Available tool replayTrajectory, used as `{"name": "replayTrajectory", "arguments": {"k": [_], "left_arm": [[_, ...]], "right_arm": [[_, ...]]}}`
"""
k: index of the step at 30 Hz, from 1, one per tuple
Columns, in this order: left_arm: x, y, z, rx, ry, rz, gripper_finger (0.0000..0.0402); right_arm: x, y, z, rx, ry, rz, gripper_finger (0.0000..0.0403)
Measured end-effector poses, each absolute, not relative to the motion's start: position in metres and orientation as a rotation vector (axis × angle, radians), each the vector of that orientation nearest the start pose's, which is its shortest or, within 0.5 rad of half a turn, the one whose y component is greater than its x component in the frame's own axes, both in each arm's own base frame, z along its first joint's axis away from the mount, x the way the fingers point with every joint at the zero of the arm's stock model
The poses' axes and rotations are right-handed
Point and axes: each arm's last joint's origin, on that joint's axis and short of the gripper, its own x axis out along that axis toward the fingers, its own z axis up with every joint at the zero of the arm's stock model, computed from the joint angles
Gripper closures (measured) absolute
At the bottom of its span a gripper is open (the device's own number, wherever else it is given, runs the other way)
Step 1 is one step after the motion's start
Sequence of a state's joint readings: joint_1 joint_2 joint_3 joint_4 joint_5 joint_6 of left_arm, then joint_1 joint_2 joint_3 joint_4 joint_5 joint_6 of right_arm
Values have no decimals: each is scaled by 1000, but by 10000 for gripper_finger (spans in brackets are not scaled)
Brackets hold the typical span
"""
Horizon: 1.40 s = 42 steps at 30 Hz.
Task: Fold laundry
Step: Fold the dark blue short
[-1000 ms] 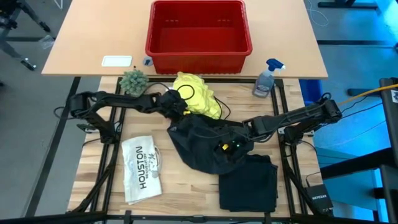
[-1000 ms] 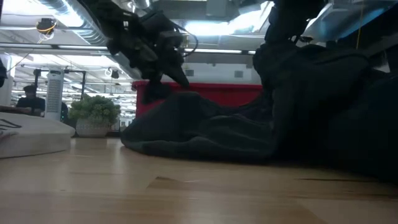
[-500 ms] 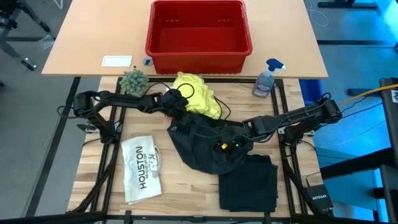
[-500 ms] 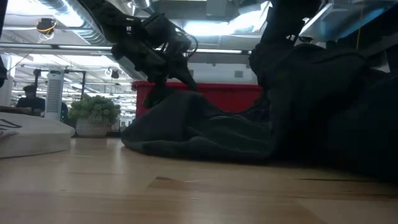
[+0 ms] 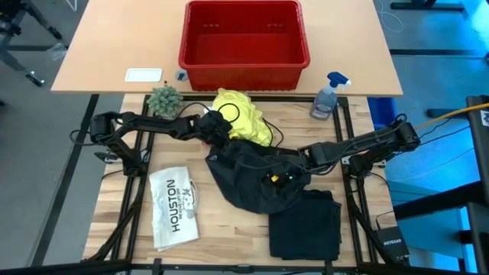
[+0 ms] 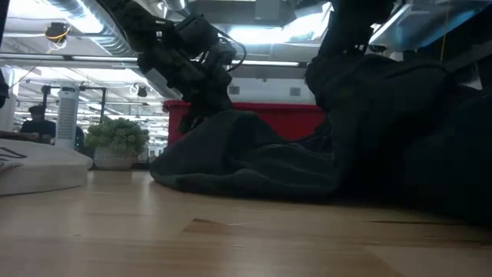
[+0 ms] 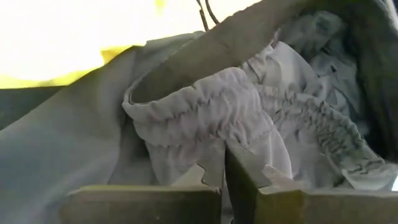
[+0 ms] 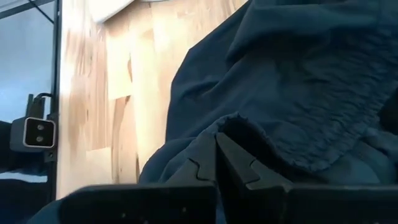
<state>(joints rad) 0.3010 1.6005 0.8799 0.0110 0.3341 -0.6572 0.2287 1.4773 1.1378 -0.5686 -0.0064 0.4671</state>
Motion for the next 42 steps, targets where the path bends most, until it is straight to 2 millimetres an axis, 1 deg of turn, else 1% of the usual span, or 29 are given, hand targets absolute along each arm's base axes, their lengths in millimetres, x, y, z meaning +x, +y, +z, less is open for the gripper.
{"name": "replayTrajectory", "arguments": {"k": [1, 3, 7, 10, 11, 12, 13, 15, 16, 18, 20, 22, 27, 30, 33, 35, 37, 42], "left_arm": [[311, 86, 191, -853, 667, 179, 401], [311, 85, 205, -843, 635, 118, 401], [306, 80, 243, -791, 539, -45, 401], [297, 74, 273, -749, 478, -213, 401], [294, 73, 281, -742, 460, -233, 401], [291, 72, 286, -732, 447, -214, 401], [289, 73, 286, -714, 452, -153, 401], [285, 77, 277, -670, 501, 31, 401], [284, 79, 270, -656, 543, 121, 399], [284, 85, 258, -690, 601, 211, 389], [287, 88, 249, -742, 636, 201, 369], [292, 89, 240, -779, 672, 169, 341], [304, 91, 213, -817, 761, 152, 253], [310, 94, 202, -842, 772, 144, 204], [317, 98, 198, -888, 734, 131, 165], [321, 99, 195, -906, 714, 128, 148], [324, 99, 189, -922, 723, 134, 137], [328, 98, 165, -1067, 813, 211, 133]], "right_arm": [[298, 69, 265, 329, 932, -5, 403], [297, 69, 267, 326, 922, -19, 403], [300, 64, 270, 330, 875, -33, 403], [303, 59, 271, 337, 856, -46, 403], [303, 58, 271, 338, 851, -51, 403], [304, 56, 271, 341, 849, -57, 403], [304, 54, 271, 343, 848, -63, 403], [304, 52, 272, 341, 845, -65, 403], [304, 52, 272, 337, 844, -64, 403], [304, 52, 272, 333, 843, -67, 403], [303, 52, 272, 333, 847, -67, 403], [303, 52, 272, 332, 852, -69, 403], [303, 50, 272, 327, 850, -91, 403], [303, 49, 271, 326, 852, -92, 403], [303, 49, 271, 326, 851, -92, 403], [303, 49, 271, 326, 852, -92, 403], [303, 49, 271, 326, 851, -92, 403], [303, 49, 271, 322, 848, -100, 403]]}}
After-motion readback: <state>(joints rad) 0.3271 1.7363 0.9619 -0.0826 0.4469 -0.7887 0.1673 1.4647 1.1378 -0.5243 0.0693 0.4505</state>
